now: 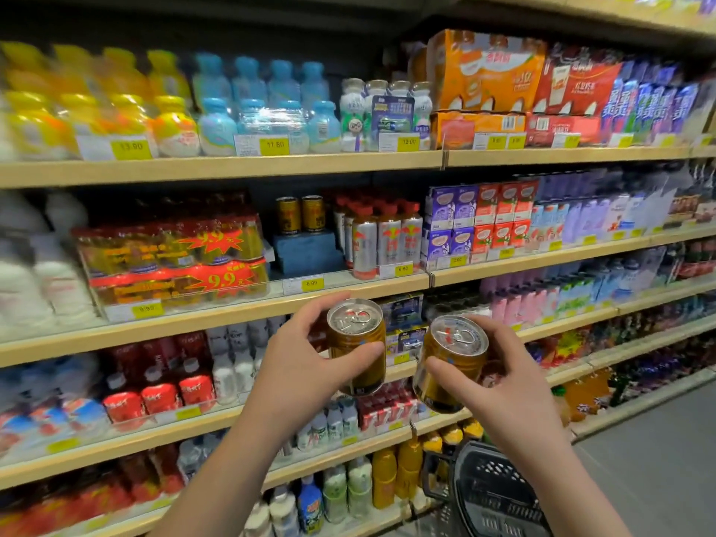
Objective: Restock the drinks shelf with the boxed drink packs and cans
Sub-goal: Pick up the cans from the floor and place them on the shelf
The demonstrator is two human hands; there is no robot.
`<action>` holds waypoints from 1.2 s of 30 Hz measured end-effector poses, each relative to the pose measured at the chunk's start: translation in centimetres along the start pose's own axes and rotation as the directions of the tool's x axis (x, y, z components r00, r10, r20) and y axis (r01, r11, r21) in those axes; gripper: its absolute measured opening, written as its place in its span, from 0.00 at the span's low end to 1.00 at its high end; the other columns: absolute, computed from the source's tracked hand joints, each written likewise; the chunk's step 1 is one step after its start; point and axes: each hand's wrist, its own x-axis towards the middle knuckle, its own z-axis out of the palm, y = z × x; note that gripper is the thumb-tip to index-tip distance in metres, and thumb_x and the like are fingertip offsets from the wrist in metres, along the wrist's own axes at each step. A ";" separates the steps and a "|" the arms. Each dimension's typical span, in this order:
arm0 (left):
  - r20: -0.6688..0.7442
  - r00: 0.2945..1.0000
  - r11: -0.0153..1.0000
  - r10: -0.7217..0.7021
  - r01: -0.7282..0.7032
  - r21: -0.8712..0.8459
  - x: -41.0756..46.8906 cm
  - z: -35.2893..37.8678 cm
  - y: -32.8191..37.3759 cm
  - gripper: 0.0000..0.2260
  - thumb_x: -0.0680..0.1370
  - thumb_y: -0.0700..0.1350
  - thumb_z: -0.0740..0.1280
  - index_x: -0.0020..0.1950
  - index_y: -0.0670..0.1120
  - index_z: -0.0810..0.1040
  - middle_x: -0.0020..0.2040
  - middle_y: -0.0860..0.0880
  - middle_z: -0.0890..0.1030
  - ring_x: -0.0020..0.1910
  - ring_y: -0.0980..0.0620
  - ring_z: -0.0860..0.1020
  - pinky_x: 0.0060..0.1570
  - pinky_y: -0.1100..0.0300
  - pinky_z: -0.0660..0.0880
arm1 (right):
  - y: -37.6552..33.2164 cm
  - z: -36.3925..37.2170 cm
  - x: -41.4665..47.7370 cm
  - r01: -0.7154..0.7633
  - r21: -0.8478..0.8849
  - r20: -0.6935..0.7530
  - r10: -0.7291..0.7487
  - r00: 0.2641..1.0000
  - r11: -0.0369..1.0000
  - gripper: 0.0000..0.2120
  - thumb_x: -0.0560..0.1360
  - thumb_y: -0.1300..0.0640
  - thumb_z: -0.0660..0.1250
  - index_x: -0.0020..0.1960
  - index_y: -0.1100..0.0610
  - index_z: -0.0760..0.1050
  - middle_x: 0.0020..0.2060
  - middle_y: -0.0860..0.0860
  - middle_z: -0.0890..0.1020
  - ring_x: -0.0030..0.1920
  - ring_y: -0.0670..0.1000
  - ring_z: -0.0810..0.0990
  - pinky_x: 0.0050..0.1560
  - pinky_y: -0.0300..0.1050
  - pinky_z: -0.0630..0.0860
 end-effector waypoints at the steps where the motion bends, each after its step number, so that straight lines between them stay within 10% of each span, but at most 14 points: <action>1: -0.013 1.000 1.000 0.005 -0.005 0.013 0.0 -0.1 0.0 0.27 0.66 0.56 0.80 0.63 0.65 0.76 0.56 0.66 0.80 0.53 0.72 0.77 0.43 0.78 0.73 | 0.0 0.2 0.4 0.009 0.011 0.008 -0.009 1.000 1.000 0.29 0.61 0.34 0.77 0.60 0.34 0.74 0.54 0.31 0.81 0.53 0.36 0.81 0.52 0.38 0.77; 7: -0.066 0.998 0.998 0.002 0.002 0.065 1.2 -1.6 -1.2 0.27 0.67 0.55 0.80 0.64 0.63 0.76 0.55 0.66 0.80 0.52 0.75 0.75 0.43 0.81 0.70 | 0.3 2.5 2.7 0.036 0.031 0.048 -0.038 0.998 0.999 0.30 0.60 0.32 0.76 0.60 0.33 0.74 0.55 0.32 0.81 0.54 0.41 0.82 0.57 0.52 0.81; 36: -0.292 0.956 0.968 0.031 0.045 0.249 21.8 -7.8 -10.8 0.30 0.67 0.60 0.78 0.67 0.59 0.73 0.58 0.62 0.79 0.56 0.62 0.78 0.53 0.67 0.75 | 0.6 18.2 22.0 0.097 0.126 0.196 -0.121 0.973 0.987 0.22 0.69 0.50 0.81 0.58 0.40 0.76 0.49 0.30 0.82 0.49 0.35 0.82 0.43 0.32 0.78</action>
